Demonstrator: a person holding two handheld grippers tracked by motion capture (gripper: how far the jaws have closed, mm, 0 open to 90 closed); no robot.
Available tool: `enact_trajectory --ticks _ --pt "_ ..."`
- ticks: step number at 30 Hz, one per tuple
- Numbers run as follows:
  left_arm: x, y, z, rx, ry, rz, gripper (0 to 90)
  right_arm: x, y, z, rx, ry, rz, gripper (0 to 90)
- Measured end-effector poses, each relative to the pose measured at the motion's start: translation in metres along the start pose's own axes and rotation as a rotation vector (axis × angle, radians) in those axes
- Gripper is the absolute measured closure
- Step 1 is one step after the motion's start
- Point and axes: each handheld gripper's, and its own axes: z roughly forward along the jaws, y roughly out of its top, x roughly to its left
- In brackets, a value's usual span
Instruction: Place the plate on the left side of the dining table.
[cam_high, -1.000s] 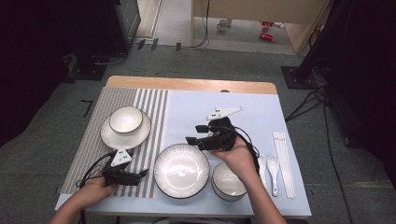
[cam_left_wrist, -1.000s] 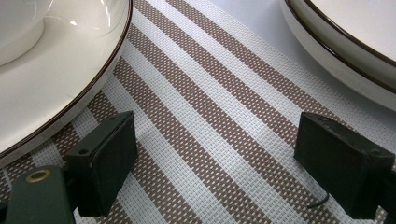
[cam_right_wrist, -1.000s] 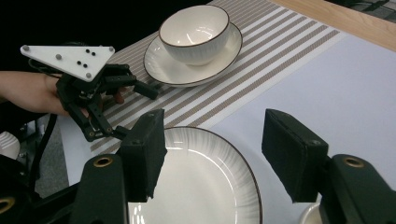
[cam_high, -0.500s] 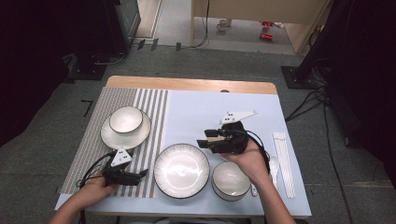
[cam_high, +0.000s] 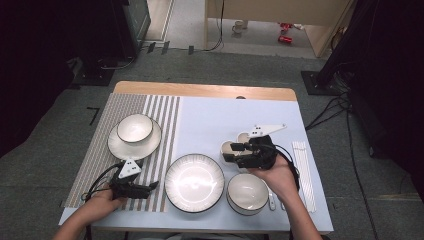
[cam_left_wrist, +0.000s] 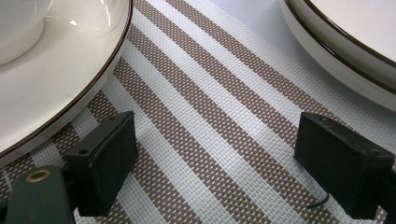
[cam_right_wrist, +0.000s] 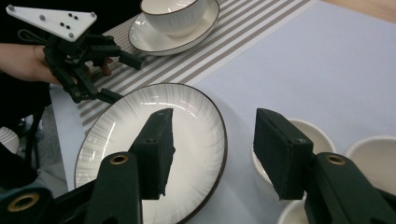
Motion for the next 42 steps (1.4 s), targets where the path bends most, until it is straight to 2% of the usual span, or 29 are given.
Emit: enact_trajectory --ticks 2,16,28,42 --pt "0.000 0.000 0.000 0.001 0.001 0.002 13.1 -0.002 -0.004 -0.004 -0.010 0.003 0.006 47.9" --pt "0.000 0.000 0.000 0.002 0.001 0.001 13.0 -0.014 -0.029 -0.028 -0.033 -0.054 0.017 50.1" --pt "0.000 0.000 0.000 0.004 0.001 0.004 13.0 -0.020 -0.048 -0.039 -0.042 -0.083 0.029 50.7" --pt "0.000 0.000 0.000 0.005 0.003 0.006 13.0 -0.028 -0.075 -0.054 -0.068 -0.137 0.090 51.2"
